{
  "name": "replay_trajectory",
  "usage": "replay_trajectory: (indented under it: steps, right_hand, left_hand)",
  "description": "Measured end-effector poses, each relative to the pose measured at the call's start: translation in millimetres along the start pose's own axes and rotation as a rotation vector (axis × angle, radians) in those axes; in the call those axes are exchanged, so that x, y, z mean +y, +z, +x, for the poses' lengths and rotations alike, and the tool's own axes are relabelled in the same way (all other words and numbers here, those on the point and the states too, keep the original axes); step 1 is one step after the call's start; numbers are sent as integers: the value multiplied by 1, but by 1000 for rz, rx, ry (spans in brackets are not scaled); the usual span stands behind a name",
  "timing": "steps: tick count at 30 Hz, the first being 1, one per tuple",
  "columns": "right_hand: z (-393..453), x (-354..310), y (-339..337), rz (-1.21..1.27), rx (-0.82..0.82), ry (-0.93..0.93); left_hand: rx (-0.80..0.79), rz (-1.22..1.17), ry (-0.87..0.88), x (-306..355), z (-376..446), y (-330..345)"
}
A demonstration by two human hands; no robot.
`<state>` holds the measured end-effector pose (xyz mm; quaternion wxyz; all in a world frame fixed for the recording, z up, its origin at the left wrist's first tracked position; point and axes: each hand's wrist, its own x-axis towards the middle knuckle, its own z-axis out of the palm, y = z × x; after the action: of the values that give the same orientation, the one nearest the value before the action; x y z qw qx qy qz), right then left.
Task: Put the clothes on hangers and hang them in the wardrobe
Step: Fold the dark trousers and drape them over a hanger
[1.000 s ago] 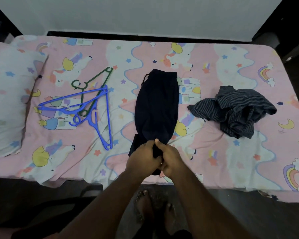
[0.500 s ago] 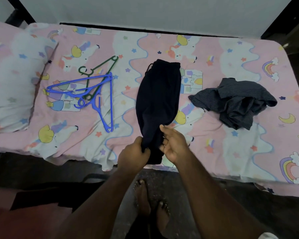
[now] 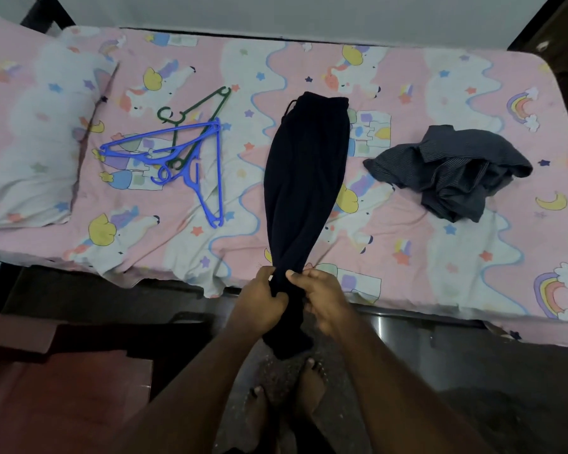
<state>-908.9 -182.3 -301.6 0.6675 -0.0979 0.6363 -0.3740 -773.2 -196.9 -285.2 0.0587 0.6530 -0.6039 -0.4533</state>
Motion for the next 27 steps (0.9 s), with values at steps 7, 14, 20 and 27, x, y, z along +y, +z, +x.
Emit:
replay_trajectory:
  steps: [7, 14, 20, 27]
  right_hand:
    - [0, 34, 4, -113, 55, 2]
    - [-11, 24, 4, 180, 100, -5]
    - [-24, 16, -12, 535, -139, 37]
    - [-33, 11, -26, 596, -127, -23]
  left_hand:
    - [-90, -86, 71, -26, -11, 12]
    - [0, -490, -267, -54, -4, -1]
    - [-243, -607, -351, -32, -1, -17]
    - [-508, -829, -416, -41, 4, 0]
